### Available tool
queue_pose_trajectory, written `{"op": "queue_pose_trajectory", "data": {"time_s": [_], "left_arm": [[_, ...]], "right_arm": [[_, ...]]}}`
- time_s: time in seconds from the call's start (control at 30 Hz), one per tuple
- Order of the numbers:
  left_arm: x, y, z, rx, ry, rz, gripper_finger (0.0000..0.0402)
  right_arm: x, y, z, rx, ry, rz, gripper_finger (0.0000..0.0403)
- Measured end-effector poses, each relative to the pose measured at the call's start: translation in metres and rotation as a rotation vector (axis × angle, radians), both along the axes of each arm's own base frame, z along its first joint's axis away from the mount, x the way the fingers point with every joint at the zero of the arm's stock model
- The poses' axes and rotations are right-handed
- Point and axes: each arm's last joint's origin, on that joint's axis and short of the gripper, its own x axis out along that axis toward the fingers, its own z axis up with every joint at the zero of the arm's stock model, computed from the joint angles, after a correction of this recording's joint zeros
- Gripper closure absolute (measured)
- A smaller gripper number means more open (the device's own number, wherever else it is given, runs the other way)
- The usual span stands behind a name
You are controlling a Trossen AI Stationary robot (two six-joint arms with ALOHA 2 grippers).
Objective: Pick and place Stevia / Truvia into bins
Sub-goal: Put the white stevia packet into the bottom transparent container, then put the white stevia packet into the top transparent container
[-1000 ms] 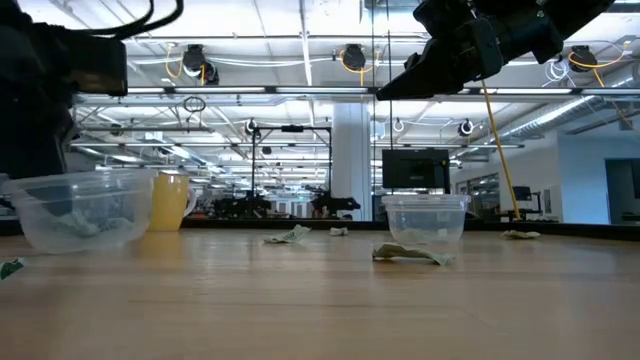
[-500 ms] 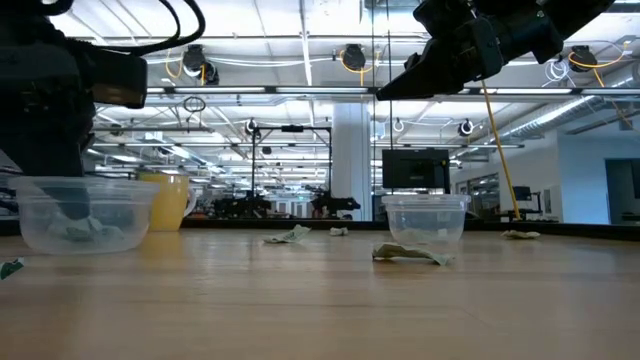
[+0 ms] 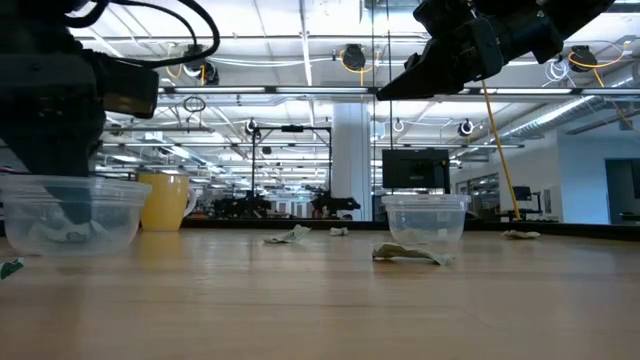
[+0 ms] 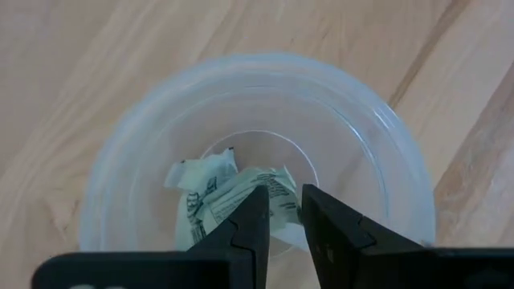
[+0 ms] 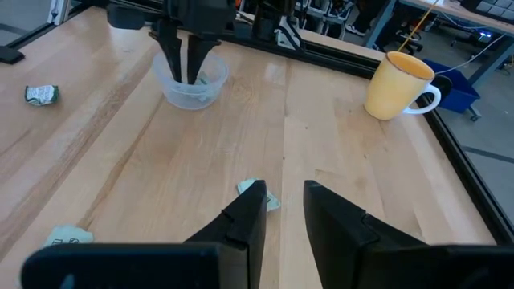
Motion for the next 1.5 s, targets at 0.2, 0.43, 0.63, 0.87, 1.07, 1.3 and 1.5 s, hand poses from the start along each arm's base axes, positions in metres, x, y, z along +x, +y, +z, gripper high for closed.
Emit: {"op": "queue_pose_trajectory", "data": {"time_s": [0.2, 0.43, 0.63, 0.87, 1.07, 1.3, 1.5], "left_arm": [[0.012, 0.002, 0.016, -0.053, 0.010, -0.055, 0.0318], [0.019, 0.006, 0.026, -0.053, 0.012, -0.068, 0.0318], [0.023, 0.015, 0.026, -0.053, 0.017, -0.053, 0.0319], [0.021, 0.035, 0.032, -0.083, 0.068, -0.071, 0.0321], [0.017, 0.052, 0.053, -0.153, 0.002, -0.023, 0.0321], [0.017, 0.061, 0.098, -0.040, -0.203, -0.084, 0.0321], [0.027, 0.064, 0.122, 0.184, -0.354, -0.181, 0.0321]], "right_arm": [[0.000, 0.000, 0.000, 0.000, 0.000, 0.001, 0.0326], [0.000, 0.000, 0.000, -0.004, 0.000, 0.002, 0.0326], [0.000, 0.000, -0.001, -0.004, 0.009, 0.002, 0.0326], [-0.004, 0.000, -0.008, -0.024, 0.097, -0.001, 0.0326], [-0.020, -0.005, -0.011, -0.091, 0.232, -0.161, 0.0326], [-0.060, -0.005, -0.013, 0.024, 0.466, -0.337, 0.0321], [-0.084, -0.004, -0.045, 0.043, 0.657, -0.343, 0.0298]]}}
